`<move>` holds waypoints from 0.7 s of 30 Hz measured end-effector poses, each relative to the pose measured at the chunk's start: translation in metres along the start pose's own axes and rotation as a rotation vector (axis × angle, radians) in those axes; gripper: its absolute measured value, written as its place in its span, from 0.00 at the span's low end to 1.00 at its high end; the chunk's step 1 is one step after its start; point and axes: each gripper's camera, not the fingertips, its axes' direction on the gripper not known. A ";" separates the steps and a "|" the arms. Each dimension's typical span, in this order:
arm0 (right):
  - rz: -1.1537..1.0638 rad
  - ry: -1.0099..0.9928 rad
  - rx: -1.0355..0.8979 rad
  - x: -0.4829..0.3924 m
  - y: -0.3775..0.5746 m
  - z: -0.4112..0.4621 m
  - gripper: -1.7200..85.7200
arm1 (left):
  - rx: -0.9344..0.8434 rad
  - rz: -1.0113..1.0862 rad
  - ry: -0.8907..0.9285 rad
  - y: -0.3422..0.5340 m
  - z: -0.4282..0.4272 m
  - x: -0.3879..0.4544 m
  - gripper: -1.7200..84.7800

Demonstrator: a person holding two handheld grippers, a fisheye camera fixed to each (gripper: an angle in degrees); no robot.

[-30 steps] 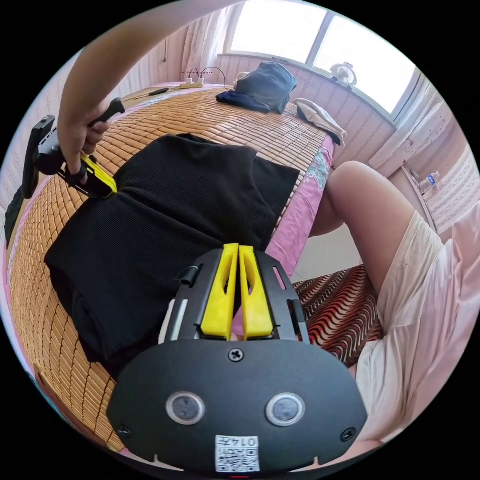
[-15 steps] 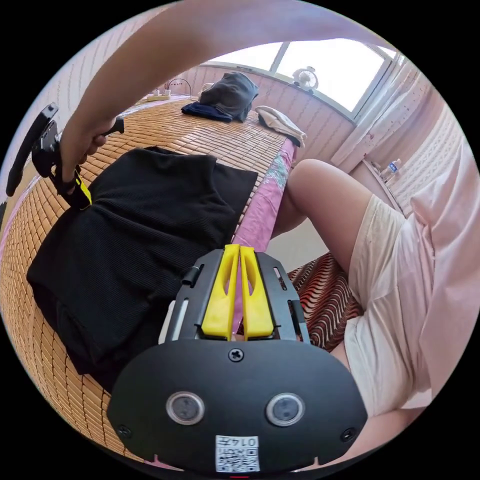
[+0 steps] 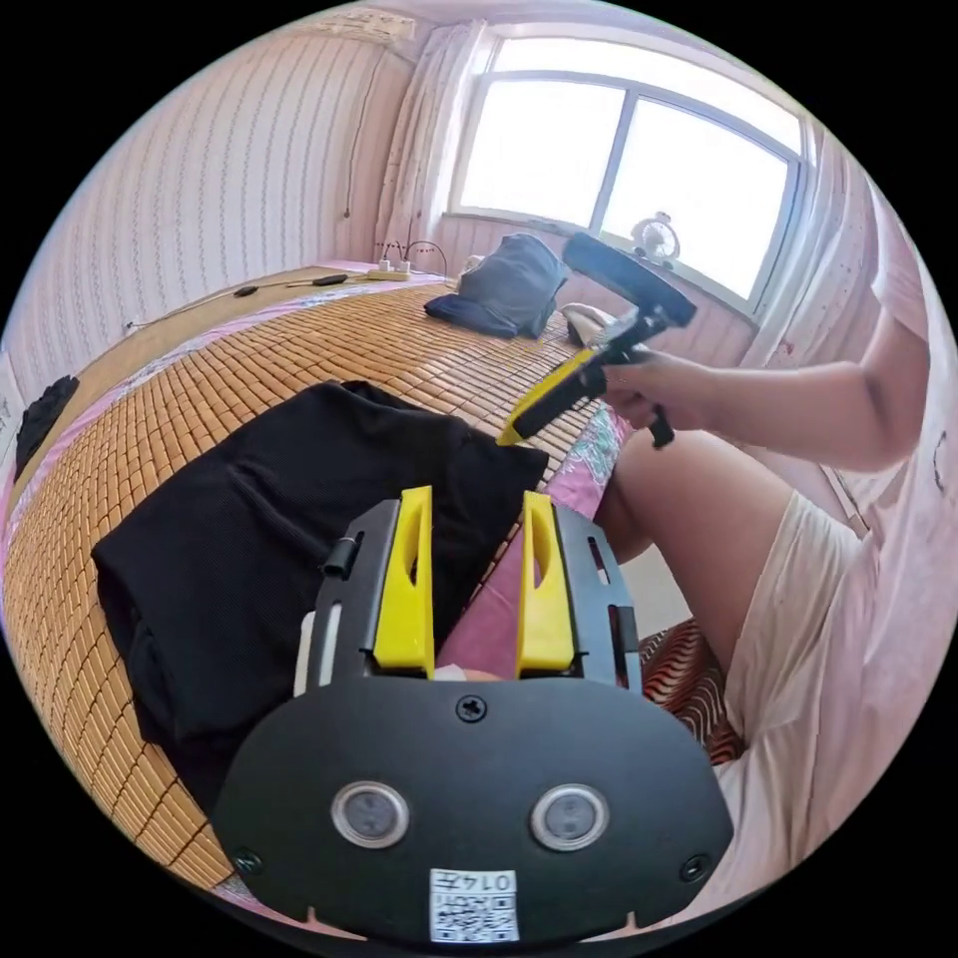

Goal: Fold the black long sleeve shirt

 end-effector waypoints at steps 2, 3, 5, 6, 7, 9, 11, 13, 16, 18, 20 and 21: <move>0.041 -0.049 0.003 0.017 0.027 -0.012 0.12 | -0.036 0.006 -0.019 -0.011 0.012 0.006 0.20; 0.050 -0.071 0.001 0.027 0.038 -0.020 0.09 | -0.046 0.018 -0.025 -0.014 0.017 0.009 0.20; 0.063 -0.080 0.020 0.040 0.050 -0.038 0.06 | -0.090 0.078 -0.057 -0.029 0.038 0.020 0.22; 0.065 -0.103 0.050 0.049 0.057 -0.053 0.05 | -0.104 0.093 -0.060 -0.033 0.043 0.022 0.23; 0.066 -0.121 0.062 0.053 0.060 -0.060 0.04 | -0.124 0.112 -0.060 -0.040 0.055 0.027 0.24; 0.064 -0.231 0.121 0.071 0.073 -0.095 0.04 | -0.160 0.141 -0.046 -0.049 0.072 0.034 0.25; 0.072 -0.330 0.164 0.083 0.083 -0.120 0.03 | -0.201 0.154 -0.045 -0.061 0.089 0.043 0.25; 0.065 -0.419 0.189 0.092 0.092 -0.144 0.03 | -0.239 0.144 -0.050 -0.067 0.096 0.049 0.23; 0.024 -0.449 0.188 0.095 0.107 -0.178 0.03 | -0.318 0.115 -0.071 -0.072 0.096 0.058 0.15; -0.049 -0.476 0.172 0.088 0.120 -0.205 0.04 | -0.347 0.110 -0.052 -0.071 0.088 0.068 0.09; -0.071 -0.435 0.184 0.086 0.134 -0.227 0.05 | -0.374 0.109 -0.017 -0.066 0.073 0.086 0.06; -0.038 -0.404 0.211 0.091 0.145 -0.241 0.06 | -0.378 0.110 -0.020 -0.064 0.068 0.091 0.06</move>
